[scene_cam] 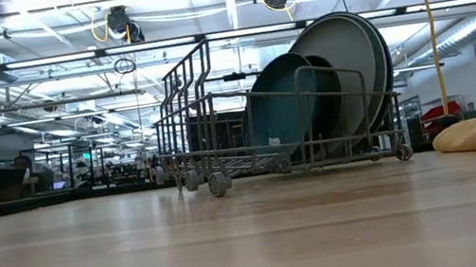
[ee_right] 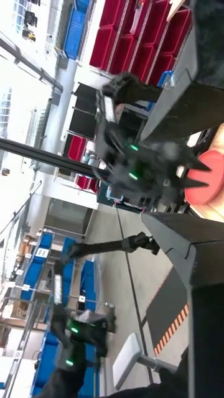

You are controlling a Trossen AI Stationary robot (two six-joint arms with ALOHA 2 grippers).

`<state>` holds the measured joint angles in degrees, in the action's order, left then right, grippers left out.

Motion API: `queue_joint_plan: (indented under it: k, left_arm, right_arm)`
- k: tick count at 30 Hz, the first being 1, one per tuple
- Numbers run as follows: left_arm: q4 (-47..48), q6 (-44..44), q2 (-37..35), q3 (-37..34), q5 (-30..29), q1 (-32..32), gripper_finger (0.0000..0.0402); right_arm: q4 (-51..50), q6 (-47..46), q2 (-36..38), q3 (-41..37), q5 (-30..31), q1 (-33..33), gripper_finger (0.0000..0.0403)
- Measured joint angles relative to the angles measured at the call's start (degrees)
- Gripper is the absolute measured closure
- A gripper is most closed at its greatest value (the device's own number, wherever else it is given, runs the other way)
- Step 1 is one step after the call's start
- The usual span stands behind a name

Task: Sort dishes
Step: Put the orange plate into the dish rack

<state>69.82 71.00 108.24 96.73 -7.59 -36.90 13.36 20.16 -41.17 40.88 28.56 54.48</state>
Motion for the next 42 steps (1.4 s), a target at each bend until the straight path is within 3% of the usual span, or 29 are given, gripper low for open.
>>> queue_joint_plan:
  k: [6, 11, 23, 37, 42]
  left_arm:
    - [2.82, 2.26, 9.27, -0.12, 17.97, -1.27, 0.0222]
    - [2.86, 3.94, 13.49, -0.13, 26.0, -2.63, 0.0222]
    - [4.27, 10.25, 14.27, -1.0, 24.47, -3.36, 0.0222]
    - [-2.17, 12.75, 14.27, -10.84, 27.12, -5.38, 0.0222]
    - [-4.88, 12.77, 13.96, -12.08, 26.65, -5.43, 0.0266]
  right_arm:
    - [0.38, -0.6, 0.0, 0.0, -0.02, 0.0, 0.0218]
    - [0.34, -0.63, 0.0, 0.0, -0.08, 0.0, 0.0218]
    - [0.43, -0.75, 0.0, 0.0, -0.13, 0.0, 0.0218]
    - [0.56, -1.44, 0.0, 0.0, -0.1, -0.02, 0.0218]
    - [0.56, -1.44, 0.0, 0.0, -0.11, 0.0, 0.0218]
